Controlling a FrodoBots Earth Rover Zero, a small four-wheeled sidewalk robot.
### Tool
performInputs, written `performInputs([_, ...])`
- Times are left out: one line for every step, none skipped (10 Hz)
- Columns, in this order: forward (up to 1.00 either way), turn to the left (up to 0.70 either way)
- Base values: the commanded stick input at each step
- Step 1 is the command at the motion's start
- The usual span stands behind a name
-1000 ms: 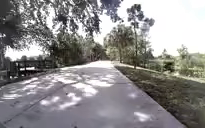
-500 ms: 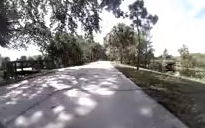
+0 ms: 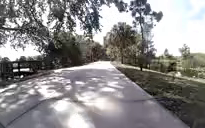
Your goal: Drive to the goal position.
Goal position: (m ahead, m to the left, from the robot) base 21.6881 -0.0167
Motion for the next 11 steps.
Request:
performInputs([0.85, 0.00])
performInputs([0.85, 0.00])
performInputs([0.85, 0.00])
performInputs([0.85, 0.00])
performInputs([0.85, 0.02])
performInputs([0.85, 0.29])
performInputs([0.85, 0.06])
performInputs([0.85, 0.00])
performInputs([0.85, 0.00])
performInputs([0.85, 0.00])
performInputs([0.85, 0.00])
